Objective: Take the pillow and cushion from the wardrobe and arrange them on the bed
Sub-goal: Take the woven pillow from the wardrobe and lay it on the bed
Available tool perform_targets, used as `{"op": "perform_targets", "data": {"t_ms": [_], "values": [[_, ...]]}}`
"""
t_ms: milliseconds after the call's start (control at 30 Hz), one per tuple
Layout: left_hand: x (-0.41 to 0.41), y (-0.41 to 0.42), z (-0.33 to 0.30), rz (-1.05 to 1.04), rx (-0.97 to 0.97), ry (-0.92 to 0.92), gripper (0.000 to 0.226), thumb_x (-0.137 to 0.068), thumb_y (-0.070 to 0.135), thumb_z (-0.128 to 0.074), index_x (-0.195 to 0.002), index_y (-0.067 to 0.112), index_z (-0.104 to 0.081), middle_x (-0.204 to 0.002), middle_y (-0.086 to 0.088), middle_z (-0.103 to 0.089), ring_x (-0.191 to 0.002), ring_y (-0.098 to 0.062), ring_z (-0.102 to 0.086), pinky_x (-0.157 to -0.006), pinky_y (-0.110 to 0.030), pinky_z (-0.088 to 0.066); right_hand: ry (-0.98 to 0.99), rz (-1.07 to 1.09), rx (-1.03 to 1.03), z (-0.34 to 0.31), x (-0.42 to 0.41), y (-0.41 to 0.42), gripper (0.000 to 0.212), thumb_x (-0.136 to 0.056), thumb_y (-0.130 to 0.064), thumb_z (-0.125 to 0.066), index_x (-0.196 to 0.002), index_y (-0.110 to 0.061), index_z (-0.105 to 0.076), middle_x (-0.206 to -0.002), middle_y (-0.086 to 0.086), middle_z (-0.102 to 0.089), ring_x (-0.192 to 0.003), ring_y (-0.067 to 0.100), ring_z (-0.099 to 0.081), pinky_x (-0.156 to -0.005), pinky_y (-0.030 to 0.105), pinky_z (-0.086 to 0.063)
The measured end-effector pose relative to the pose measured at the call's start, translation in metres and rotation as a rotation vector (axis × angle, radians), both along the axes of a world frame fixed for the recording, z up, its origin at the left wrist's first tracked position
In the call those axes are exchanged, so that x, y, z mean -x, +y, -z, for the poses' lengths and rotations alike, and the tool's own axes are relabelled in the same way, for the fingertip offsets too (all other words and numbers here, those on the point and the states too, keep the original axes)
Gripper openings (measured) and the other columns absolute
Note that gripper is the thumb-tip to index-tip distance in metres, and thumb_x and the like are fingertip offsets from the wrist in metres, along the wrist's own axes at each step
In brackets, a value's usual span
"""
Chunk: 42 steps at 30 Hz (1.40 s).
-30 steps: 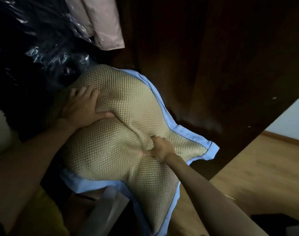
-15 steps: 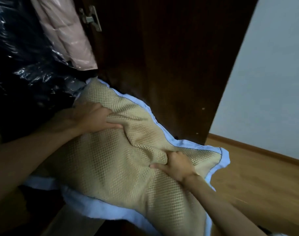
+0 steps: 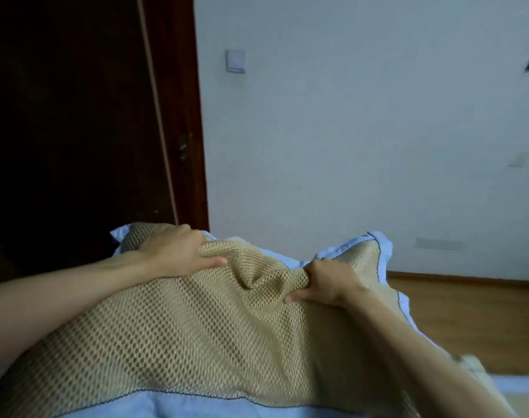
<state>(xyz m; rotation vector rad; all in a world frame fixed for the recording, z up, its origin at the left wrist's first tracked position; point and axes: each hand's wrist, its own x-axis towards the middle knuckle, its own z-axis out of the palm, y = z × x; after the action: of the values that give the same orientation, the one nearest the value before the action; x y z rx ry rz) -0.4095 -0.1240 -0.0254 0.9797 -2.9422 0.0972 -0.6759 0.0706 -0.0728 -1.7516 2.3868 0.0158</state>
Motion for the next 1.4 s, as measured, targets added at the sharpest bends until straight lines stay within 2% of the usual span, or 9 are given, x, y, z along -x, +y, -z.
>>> {"op": "perform_targets", "data": {"t_ms": [100, 200, 267, 367, 500, 733, 1067, 1233, 1400], "values": [[0.043, 0.021, 0.002, 0.094, -0.035, 0.082, 0.081, -0.069, 0.098, -0.035, -0.125, 0.045, -0.061, -0.070, 0.017, -0.052, -0.081, -0.016, -0.062, -0.064, -0.028, -0.044, 0.101, 0.098, -0.018, -0.017, 0.029, 0.036, 0.091, -0.054, -0.100, -0.055, -0.096, -0.019, -0.060, -0.103, 0.003, -0.065, -0.094, 0.027, -0.068, -0.080, 0.040, -0.055], [0.084, 0.028, 0.007, 0.238, -0.073, 0.128, 0.082, -0.069, 0.096, -0.037, -0.131, 0.045, -0.053, -0.098, 0.009, -0.069, -0.101, -0.020, -0.066, -0.076, -0.032, -0.048, 0.144, 0.258, 0.005, -0.021, 0.042, 0.082, 0.076, -0.056, -0.098, -0.058, -0.076, -0.025, -0.047, -0.086, -0.002, -0.061, -0.084, 0.025, -0.068, -0.069, 0.036, -0.050], [0.115, 0.034, 0.013, 0.332, -0.009, 0.120, 0.088, -0.066, 0.100, -0.029, -0.114, 0.035, -0.063, -0.101, 0.006, -0.072, -0.094, -0.019, -0.066, -0.078, -0.036, -0.049, 0.134, 0.372, -0.002, -0.020, 0.041, 0.120, 0.075, -0.058, -0.097, -0.057, -0.066, -0.023, -0.046, -0.076, -0.005, -0.056, -0.078, 0.024, -0.066, -0.068, 0.036, -0.053], [0.165, 0.054, 0.020, 0.485, 0.031, 0.173, 0.091, -0.060, 0.106, -0.018, -0.074, 0.026, -0.061, -0.076, 0.010, -0.065, -0.068, -0.012, -0.057, -0.064, -0.032, -0.044, 0.160, 0.544, 0.033, -0.012, 0.035, 0.180, 0.075, -0.061, -0.096, -0.056, -0.058, -0.022, -0.044, -0.068, -0.006, -0.057, -0.067, 0.019, -0.061, -0.061, 0.034, -0.051], [0.229, 0.114, 0.023, 0.703, -0.013, 0.175, 0.086, -0.061, 0.105, -0.019, -0.065, 0.027, -0.055, -0.067, 0.014, -0.057, -0.062, -0.009, -0.054, -0.062, -0.031, -0.044, 0.209, 0.785, 0.059, -0.003, 0.014, 0.273, 0.077, -0.063, -0.096, -0.056, -0.056, -0.021, -0.043, -0.058, -0.009, -0.052, -0.055, 0.017, -0.051, -0.055, 0.029, -0.039], [0.309, 0.311, 0.028, 1.176, -0.023, 0.184, 0.092, -0.061, 0.105, -0.020, -0.071, 0.024, -0.063, -0.085, 0.007, -0.072, -0.083, -0.020, -0.067, -0.066, -0.034, -0.046, 0.179, 1.216, 0.006, -0.008, -0.072, 0.459, 0.079, -0.067, -0.093, -0.055, -0.077, -0.016, -0.065, -0.076, -0.001, -0.071, -0.071, 0.022, -0.067, -0.067, 0.038, -0.058], [0.270, 0.690, 0.052, 1.686, -0.086, 0.179, 0.092, -0.057, 0.107, -0.023, -0.053, 0.020, -0.052, -0.054, 0.013, -0.053, -0.052, -0.010, -0.053, -0.052, -0.030, -0.040, 0.146, 1.733, -0.051, 0.022, -0.270, 0.728, 0.085, -0.066, -0.098, -0.044, -0.108, -0.029, -0.074, -0.101, -0.004, -0.077, -0.093, 0.020, -0.071, -0.080, 0.038, -0.058], [0.206, 0.852, 0.071, 1.834, -0.075, 0.191, 0.089, -0.062, 0.105, -0.021, -0.051, 0.020, -0.048, -0.048, 0.013, -0.043, -0.050, -0.017, -0.051, -0.052, -0.031, -0.037, 0.137, 1.856, -0.110, 0.037, -0.355, 0.861, 0.089, -0.063, -0.101, -0.041, -0.102, -0.028, -0.073, -0.099, -0.005, -0.077, -0.091, 0.018, -0.070, -0.070, 0.033, -0.049], [0.164, 0.965, 0.067, 1.920, -0.075, 0.191, 0.089, -0.064, 0.103, -0.020, -0.054, 0.019, -0.046, -0.049, 0.010, -0.044, -0.050, -0.018, -0.052, -0.053, -0.031, -0.041, 0.177, 1.934, -0.146, 0.038, -0.408, 0.957, 0.085, -0.060, -0.105, -0.034, -0.073, -0.024, -0.058, -0.087, -0.001, -0.074, -0.079, 0.020, -0.068, -0.065, 0.034, -0.047]]}}
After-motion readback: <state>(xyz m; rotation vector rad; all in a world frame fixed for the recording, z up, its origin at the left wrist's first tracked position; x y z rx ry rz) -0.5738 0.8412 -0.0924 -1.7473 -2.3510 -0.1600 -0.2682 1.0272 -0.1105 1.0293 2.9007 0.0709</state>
